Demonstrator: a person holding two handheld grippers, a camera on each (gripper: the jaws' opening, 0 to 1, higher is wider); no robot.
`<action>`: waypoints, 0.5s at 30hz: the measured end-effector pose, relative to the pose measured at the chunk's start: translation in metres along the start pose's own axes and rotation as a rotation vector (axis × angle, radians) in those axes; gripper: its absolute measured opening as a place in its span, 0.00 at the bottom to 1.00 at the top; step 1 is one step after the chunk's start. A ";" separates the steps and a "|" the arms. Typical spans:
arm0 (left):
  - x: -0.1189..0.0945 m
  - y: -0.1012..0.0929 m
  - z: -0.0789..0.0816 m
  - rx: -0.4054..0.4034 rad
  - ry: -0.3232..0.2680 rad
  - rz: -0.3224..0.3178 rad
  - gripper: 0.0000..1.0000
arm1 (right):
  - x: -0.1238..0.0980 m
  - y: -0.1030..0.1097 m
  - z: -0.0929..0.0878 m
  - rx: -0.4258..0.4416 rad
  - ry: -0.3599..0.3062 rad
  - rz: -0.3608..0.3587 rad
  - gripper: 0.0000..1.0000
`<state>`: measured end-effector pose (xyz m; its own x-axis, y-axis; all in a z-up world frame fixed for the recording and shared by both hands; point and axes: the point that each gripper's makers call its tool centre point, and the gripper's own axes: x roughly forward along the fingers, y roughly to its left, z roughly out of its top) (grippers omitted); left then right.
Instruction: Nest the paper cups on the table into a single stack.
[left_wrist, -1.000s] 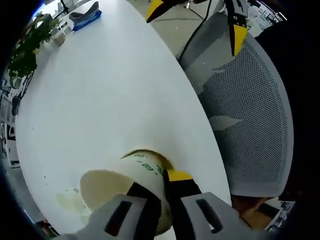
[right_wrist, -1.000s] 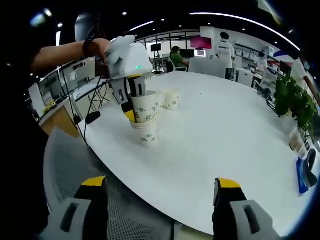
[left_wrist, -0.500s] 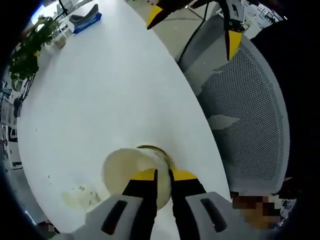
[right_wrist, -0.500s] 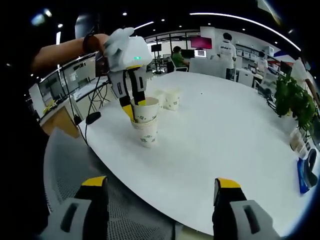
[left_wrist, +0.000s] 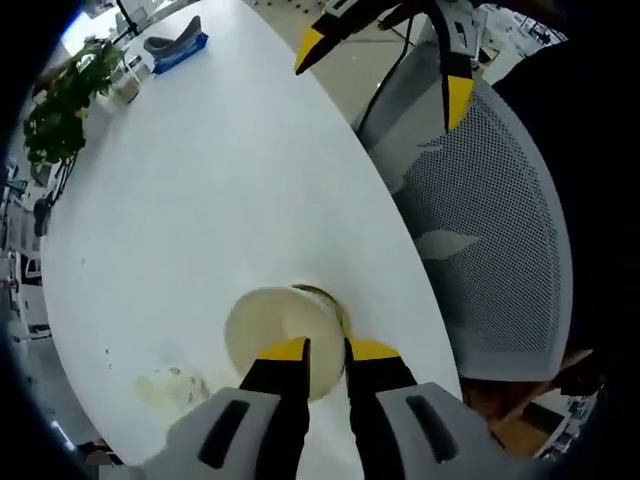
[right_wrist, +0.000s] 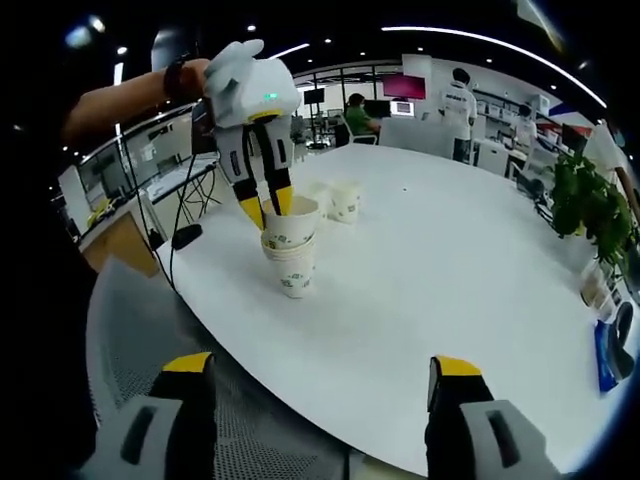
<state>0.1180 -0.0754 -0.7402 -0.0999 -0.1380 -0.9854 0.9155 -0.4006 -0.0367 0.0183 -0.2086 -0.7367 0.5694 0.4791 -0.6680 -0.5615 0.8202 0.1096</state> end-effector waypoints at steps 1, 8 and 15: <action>-0.001 0.000 0.000 0.000 0.000 0.001 0.11 | 0.001 0.000 0.000 0.000 0.000 0.002 0.88; -0.010 0.000 0.001 -0.002 -0.008 0.013 0.13 | 0.002 0.001 0.000 -0.005 0.004 0.007 0.88; -0.015 -0.004 0.001 0.010 -0.007 0.013 0.15 | 0.003 0.000 0.001 -0.005 0.000 0.006 0.88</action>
<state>0.1158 -0.0729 -0.7249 -0.0910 -0.1497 -0.9845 0.9128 -0.4077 -0.0224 0.0206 -0.2069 -0.7376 0.5660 0.4840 -0.6674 -0.5679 0.8157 0.1100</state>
